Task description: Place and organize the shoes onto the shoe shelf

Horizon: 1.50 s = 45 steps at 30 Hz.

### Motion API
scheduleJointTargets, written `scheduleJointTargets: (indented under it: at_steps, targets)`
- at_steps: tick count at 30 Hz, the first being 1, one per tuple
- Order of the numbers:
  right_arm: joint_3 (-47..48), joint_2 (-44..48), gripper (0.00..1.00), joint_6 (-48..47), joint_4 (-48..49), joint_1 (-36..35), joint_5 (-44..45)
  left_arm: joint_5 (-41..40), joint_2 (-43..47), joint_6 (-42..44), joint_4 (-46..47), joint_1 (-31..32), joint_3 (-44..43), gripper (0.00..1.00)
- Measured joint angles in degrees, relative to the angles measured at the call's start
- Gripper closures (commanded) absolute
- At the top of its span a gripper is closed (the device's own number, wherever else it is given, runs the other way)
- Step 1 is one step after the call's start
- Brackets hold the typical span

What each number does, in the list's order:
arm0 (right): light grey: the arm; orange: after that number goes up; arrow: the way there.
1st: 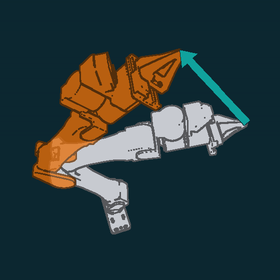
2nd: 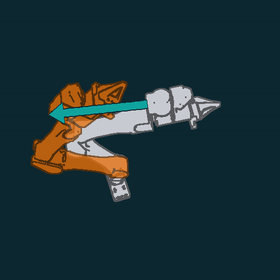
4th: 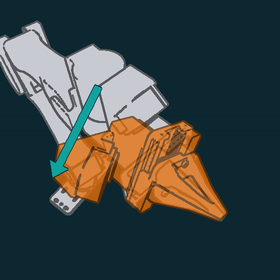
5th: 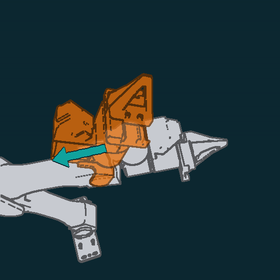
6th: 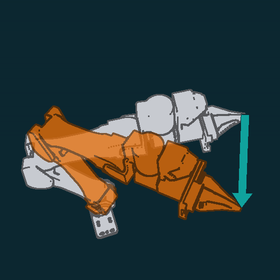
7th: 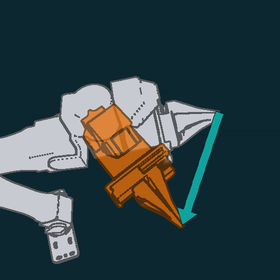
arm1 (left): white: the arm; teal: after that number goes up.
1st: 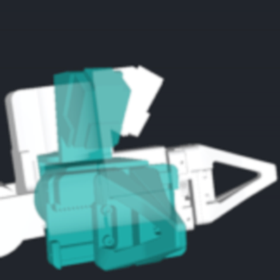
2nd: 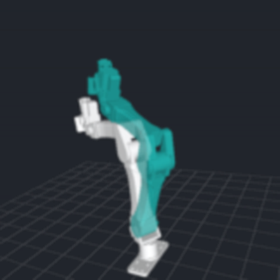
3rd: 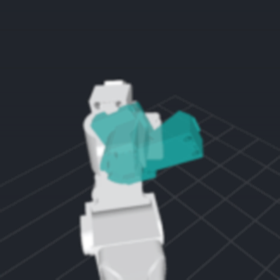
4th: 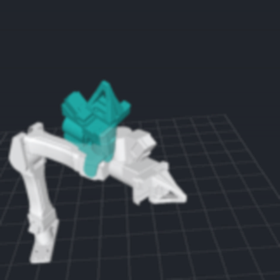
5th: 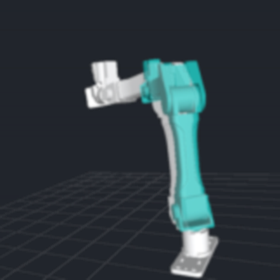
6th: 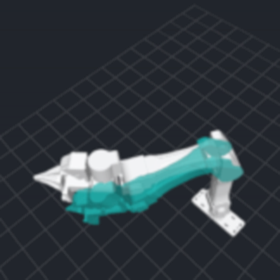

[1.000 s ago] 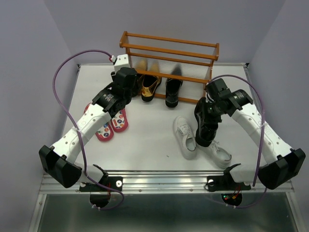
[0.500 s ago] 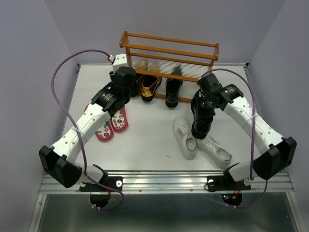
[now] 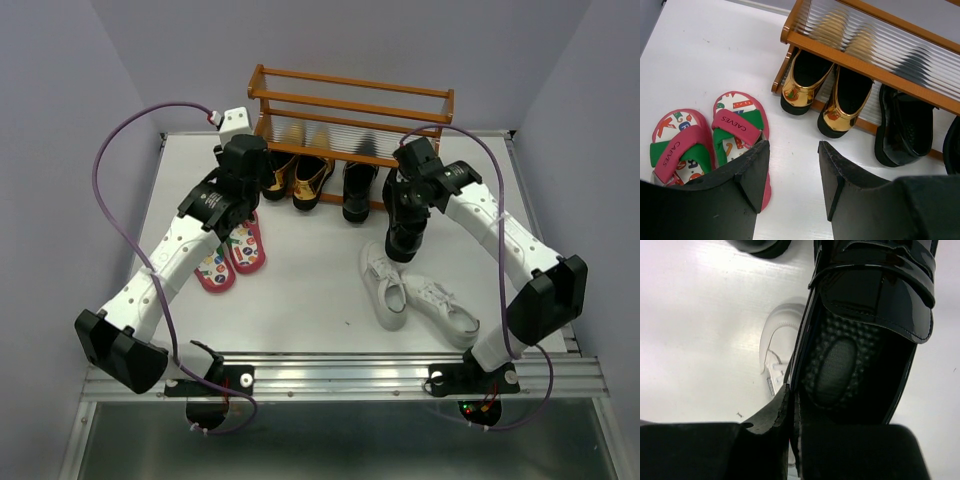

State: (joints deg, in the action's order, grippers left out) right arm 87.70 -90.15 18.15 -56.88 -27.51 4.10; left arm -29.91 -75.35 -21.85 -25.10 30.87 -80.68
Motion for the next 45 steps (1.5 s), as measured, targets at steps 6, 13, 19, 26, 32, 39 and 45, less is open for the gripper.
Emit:
scheduleJointTargets:
  at_steps: [6,13,19,26,32,39,45]
  targets:
    - [0.07,-3.41,0.99,-1.97,4.52,0.02,3.61,0.76,0.07,0.31,0.04,-0.26,0.11,0.45]
    - [1.55,-7.89,0.99,-4.0,7.67,0.0,6.38,1.66,0.15,0.37,0.59,-1.01,1.51,0.45]
    - [3.1,-10.62,0.99,-5.01,10.82,0.0,9.31,1.99,0.17,0.42,0.94,-1.42,1.6,0.46]
    - [3.76,-14.19,0.99,-5.6,15.45,0.0,13.18,2.27,0.17,0.57,1.46,-2.4,1.77,0.46]
    - [6.25,-17.92,0.99,-6.14,17.55,0.0,15.72,2.54,0.24,0.7,1.73,-3.04,3.13,0.46]
    - [6.84,-20.76,0.99,-7.21,20.59,0.0,17.49,2.95,0.33,0.83,2.01,-3.5,3.72,0.46]
    - [9.55,-23.21,0.99,-8.59,21.81,0.0,19.45,3.02,1.31,0.98,2.08,-3.65,4.61,0.46]
